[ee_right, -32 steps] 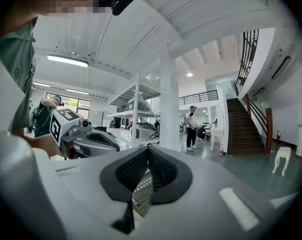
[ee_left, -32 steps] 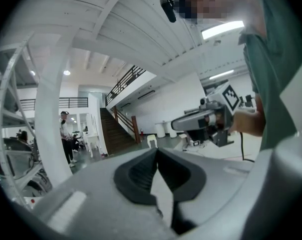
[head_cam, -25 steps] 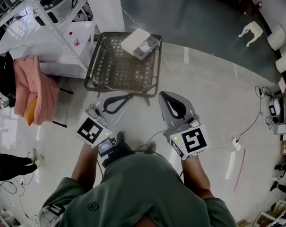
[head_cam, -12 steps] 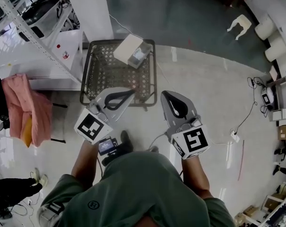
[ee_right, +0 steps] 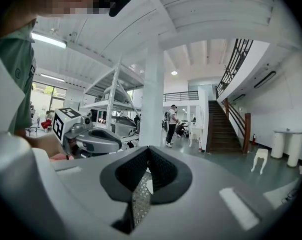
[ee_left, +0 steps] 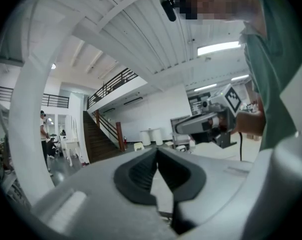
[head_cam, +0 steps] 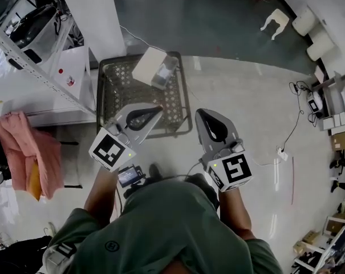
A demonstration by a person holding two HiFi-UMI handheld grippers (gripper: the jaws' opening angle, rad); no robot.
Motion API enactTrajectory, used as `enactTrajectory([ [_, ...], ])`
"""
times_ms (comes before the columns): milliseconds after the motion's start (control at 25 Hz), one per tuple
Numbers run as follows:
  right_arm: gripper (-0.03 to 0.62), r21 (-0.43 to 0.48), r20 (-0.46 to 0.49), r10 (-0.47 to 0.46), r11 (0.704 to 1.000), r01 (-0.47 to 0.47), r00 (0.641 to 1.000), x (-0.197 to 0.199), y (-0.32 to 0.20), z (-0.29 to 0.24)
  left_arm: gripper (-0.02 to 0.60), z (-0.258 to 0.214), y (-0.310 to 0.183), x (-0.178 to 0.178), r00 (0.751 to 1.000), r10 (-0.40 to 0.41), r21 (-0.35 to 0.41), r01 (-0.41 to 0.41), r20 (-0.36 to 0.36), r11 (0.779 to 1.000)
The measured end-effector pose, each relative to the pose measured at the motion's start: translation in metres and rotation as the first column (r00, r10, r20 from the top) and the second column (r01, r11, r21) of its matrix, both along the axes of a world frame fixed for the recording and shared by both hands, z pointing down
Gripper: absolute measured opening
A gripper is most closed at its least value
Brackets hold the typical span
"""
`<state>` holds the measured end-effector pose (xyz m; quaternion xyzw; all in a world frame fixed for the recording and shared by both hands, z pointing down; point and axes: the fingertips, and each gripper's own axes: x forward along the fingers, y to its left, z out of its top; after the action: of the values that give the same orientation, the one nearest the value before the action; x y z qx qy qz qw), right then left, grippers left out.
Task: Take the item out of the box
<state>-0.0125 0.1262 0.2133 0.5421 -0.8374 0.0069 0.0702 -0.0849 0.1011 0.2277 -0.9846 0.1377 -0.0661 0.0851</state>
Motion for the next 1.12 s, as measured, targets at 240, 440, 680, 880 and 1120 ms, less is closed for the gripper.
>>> enactTrajectory([
  [240, 0.005, -0.021, -0.004, -0.005, 1.000, 0.005, 1.000, -0.004, -0.017, 0.006, 0.005, 0.008, -0.015, -0.005, 1.000, -0.007, -0.021, 0.007, -0.003, 1.000],
  [440, 0.005, -0.026, 0.017, -0.064, 0.998, 0.064, 0.998, -0.001, -0.045, 0.012, 0.005, 0.014, -0.036, -0.004, 0.998, -0.062, -0.029, 0.063, 0.016, 0.998],
  [680, 0.005, -0.014, 0.040, -0.156, 0.988, 0.156, 0.987, 0.009, -0.081, 0.014, 0.005, 0.020, -0.062, 0.009, 0.989, -0.141, -0.033, 0.143, 0.047, 0.989],
  [880, 0.005, -0.009, 0.054, -0.224, 0.974, 0.225, 0.973, 0.036, -0.107, 0.015, 0.005, 0.019, -0.084, 0.036, 0.976, -0.211, -0.029, 0.213, 0.063, 0.977],
  [1120, 0.005, 0.009, 0.074, -0.300, 0.954, 0.301, 0.951, 0.074, -0.135, 0.015, 0.005, 0.022, -0.103, 0.074, 0.955, -0.283, -0.021, 0.286, 0.093, 0.958],
])
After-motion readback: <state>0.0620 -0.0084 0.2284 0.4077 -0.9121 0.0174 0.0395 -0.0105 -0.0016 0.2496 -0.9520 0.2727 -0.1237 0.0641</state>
